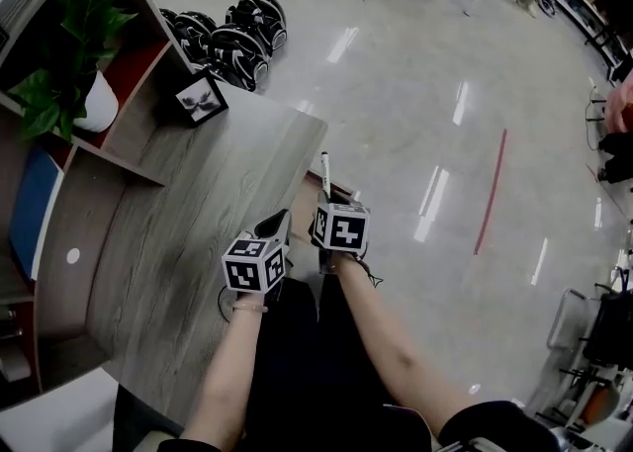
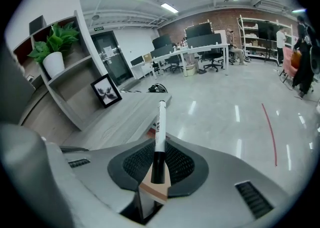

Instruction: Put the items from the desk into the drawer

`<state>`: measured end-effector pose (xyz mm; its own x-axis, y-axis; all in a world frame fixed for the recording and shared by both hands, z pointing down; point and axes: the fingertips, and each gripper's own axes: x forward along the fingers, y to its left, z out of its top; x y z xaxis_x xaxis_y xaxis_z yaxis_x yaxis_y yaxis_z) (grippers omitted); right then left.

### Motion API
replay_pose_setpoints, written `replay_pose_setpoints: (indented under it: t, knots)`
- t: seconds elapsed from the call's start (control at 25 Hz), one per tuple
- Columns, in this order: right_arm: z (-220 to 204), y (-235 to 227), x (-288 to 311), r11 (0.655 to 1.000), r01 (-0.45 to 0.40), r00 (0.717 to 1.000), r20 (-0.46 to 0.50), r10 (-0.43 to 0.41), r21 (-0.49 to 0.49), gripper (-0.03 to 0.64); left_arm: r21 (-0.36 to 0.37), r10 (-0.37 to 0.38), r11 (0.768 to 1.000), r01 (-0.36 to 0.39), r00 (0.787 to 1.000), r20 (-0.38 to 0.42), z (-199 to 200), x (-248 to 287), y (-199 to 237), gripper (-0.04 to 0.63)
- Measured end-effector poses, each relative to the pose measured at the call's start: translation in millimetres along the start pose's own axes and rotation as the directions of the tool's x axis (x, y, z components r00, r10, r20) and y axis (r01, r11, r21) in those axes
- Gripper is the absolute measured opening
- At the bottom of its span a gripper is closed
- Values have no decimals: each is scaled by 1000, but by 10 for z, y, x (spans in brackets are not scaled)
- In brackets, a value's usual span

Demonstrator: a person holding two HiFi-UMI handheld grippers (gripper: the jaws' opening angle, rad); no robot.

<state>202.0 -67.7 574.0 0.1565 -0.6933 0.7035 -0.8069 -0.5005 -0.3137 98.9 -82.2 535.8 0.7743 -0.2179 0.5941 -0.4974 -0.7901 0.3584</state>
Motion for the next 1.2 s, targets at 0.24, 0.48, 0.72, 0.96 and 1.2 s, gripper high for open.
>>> replay_pose_setpoints:
  t: [0.24,0.48,0.72,0.96,1.2]
  knots:
    - [-191,-189,-31,1000,4,1000,-26,-4,11,81,8,-5,1000,5,1000,-29,-141,93,-144,12]
    - [-397,-272,10,1000,-15,998,-67,15,-2,81,-4,0,1000,0,999,-41,-267,139,-253,12]
    - [-586,-251,130,998,-57,992,-116,52,-35,81,-13,5,1000,-6,999,-54,-414,205,-320,12]
    - [-702,-195,292,994,-97,984,-157,89,-48,81,-55,31,998,-34,998,-63,-600,236,-250,12]
    - [-815,-135,418,991,-119,976,-193,105,-61,80,-120,73,990,-80,996,-58,-735,184,-160,12]
